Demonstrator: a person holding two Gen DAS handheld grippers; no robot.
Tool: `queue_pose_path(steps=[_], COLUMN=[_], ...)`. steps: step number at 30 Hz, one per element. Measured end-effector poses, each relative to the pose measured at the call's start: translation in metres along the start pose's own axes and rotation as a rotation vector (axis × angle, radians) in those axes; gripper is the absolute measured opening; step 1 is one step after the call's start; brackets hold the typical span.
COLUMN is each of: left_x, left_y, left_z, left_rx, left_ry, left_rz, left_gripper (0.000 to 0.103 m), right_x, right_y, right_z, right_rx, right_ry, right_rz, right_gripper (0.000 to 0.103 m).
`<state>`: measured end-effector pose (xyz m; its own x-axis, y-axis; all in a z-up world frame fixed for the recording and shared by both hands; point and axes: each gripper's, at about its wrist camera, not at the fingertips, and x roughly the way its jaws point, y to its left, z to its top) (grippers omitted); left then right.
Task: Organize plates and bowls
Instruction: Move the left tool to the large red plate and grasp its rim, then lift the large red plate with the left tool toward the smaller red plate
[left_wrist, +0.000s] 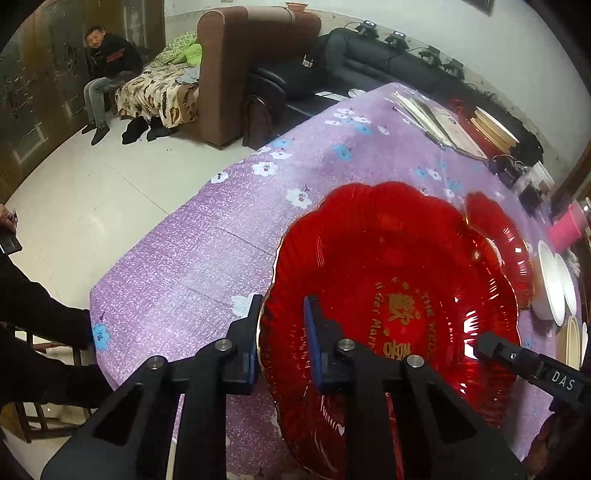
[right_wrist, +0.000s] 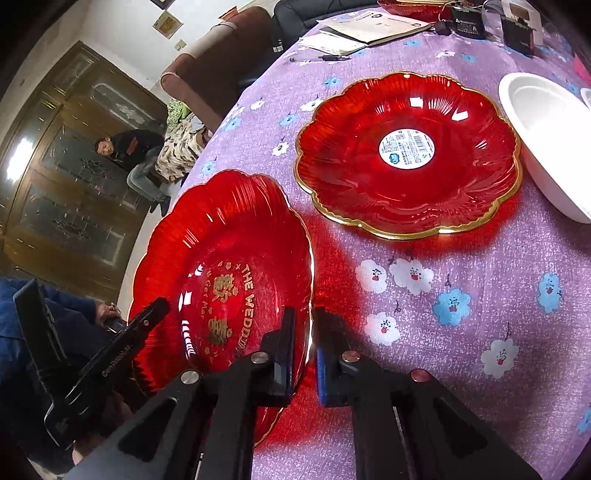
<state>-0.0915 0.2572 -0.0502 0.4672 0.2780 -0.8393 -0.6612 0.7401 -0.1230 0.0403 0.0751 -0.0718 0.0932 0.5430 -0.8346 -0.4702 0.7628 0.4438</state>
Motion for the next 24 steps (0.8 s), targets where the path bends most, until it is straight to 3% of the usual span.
queue_pose_path(steps=[8, 19, 24], left_x=[-0.034, -0.003, -0.005], left_y=[0.001, 0.01, 0.011], left_z=[0.012, 0.001, -0.002], left_rx=[-0.006, -0.037, -0.041], left_ry=[-0.11, -0.036, -0.036], left_rz=[0.017, 0.038, 0.047], left_gripper=[0.017, 0.018, 0.024], right_x=[-0.028, -0.002, -0.004], right_y=[0.022, 0.022, 0.023], right_z=[0.007, 0.004, 0.002], right_rx=[-0.058, -0.059, -0.069], right_ry=[-0.08, -0.025, -0.017], right_rz=[0.024, 0.031, 0.045], right_gripper=[0.008, 0.008, 0.02])
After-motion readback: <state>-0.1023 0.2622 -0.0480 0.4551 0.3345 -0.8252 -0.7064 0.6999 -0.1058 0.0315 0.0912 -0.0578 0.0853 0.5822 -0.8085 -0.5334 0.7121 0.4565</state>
